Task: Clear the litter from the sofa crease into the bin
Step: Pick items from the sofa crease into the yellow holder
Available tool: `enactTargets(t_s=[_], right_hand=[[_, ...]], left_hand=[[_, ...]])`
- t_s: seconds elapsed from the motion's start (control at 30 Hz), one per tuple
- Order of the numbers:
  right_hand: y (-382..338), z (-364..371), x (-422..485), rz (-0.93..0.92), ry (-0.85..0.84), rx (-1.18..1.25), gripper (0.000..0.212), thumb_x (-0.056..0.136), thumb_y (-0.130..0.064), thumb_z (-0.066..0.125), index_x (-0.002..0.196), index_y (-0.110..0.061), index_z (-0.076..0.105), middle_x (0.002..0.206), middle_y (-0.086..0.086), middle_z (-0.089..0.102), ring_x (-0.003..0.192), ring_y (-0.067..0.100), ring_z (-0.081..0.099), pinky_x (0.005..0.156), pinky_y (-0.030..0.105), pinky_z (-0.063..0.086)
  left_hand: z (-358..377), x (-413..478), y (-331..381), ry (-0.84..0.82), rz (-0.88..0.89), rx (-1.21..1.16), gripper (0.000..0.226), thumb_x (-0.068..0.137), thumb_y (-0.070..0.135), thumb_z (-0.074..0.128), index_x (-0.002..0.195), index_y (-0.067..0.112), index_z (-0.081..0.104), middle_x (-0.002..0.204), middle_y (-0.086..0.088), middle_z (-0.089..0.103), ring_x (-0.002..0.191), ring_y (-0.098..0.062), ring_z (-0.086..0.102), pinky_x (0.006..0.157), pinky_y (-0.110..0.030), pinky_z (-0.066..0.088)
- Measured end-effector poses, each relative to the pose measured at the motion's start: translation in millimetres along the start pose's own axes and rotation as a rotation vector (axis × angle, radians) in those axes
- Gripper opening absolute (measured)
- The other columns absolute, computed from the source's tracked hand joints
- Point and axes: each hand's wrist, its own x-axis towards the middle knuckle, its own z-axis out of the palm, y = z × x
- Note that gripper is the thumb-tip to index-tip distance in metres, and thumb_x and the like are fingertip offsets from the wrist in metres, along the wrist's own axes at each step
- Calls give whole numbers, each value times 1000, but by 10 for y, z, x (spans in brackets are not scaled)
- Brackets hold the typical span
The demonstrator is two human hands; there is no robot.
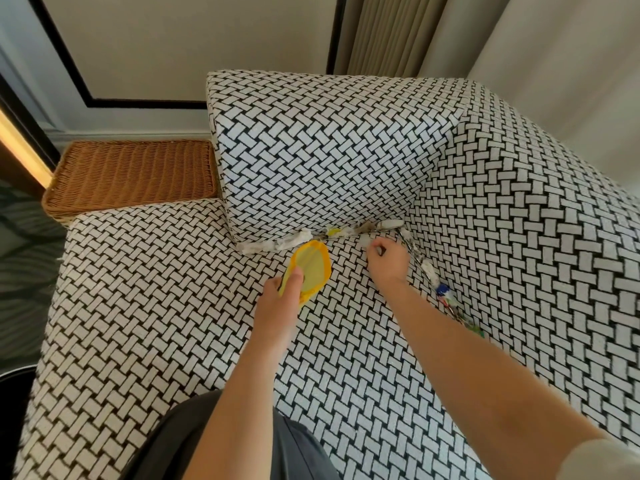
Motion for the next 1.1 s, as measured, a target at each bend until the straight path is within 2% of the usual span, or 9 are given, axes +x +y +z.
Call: enactTargets(t_s=[0.17, 0.27, 0.57, 0.7, 0.83, 0.93, 0.97, 1.03, 1.1], right_hand=[[-145, -343, -591, 105, -249, 503, 24, 90, -9, 54, 68, -16, 58, 54, -3, 40, 49, 10, 29, 46, 19, 28], [-339, -561, -888, 31, -377, 569, 25, 90, -9, 55, 65, -11, 60, 51, -3, 38, 48, 9, 31, 49, 18, 30], [-757, -831, -1123, -156, -645, -27, 13, 85, -11, 60, 83, -3, 70, 63, 3, 56, 45, 7, 37, 42, 12, 32], [-710, -746, -1104, -107, -581, 177, 16, 88, -7, 55, 85, -15, 69, 74, 7, 68, 59, 16, 61, 65, 28, 54], [-407, -683, -967, 59, -236, 440, 22, 93, -5, 44, 104, -9, 62, 83, 5, 66, 59, 8, 58, 57, 19, 50], [-14, -517, -829, 119, -167, 158, 24, 95, -18, 46, 113, -11, 59, 94, 3, 61, 65, 7, 51, 58, 22, 49], [113, -440, -793, 88, -163, 34, 27, 94, -23, 48, 116, -10, 58, 101, 4, 60, 78, 11, 54, 72, 29, 52], [287, -301, -748, -18, -79, -176, 35, 92, -31, 52, 123, -14, 55, 115, 5, 56, 106, 18, 50, 97, 39, 42], [297, -214, -672, -50, 19, -320, 44, 90, -42, 52, 128, -20, 50, 124, 3, 52, 117, 20, 43, 102, 39, 35]], left_hand=[[-14, -137, 6, -33, 64, 12, 59, 90, 58, 35, 131, 14, 37, 120, -6, 48, 98, -17, 48, 88, -42, 46], [-6, -198, 9, -32, 61, 44, 61, 89, 60, 36, 131, 15, 37, 121, -7, 49, 99, -19, 50, 88, -43, 47], [127, -405, -69, -75, 51, 148, 77, 85, 67, 35, 137, 11, 35, 136, -18, 45, 121, -34, 47, 100, -49, 41], [129, -480, -52, -40, 63, 129, 66, 92, 58, 29, 130, 6, 41, 122, -21, 52, 101, -29, 56, 78, -41, 48], [108, -458, -21, -33, 22, 72, 61, 94, 57, 24, 129, 8, 38, 107, -15, 51, 88, -21, 54, 81, -40, 48], [107, -443, 37, -12, 18, 17, 42, 96, 52, 24, 109, 15, 41, 86, 0, 43, 73, -11, 42, 87, -43, 47], [112, -426, 59, -10, 17, 10, 37, 97, 50, 25, 101, 18, 42, 82, 2, 40, 71, -10, 41, 88, -44, 47], [106, -380, 109, -14, 7, 10, 34, 97, 49, 26, 98, 19, 41, 79, 4, 38, 69, -10, 39, 90, -45, 48], [93, -296, 141, -21, -13, -1, 35, 97, 50, 26, 108, 19, 39, 82, 4, 40, 72, -11, 41, 89, -44, 50]])
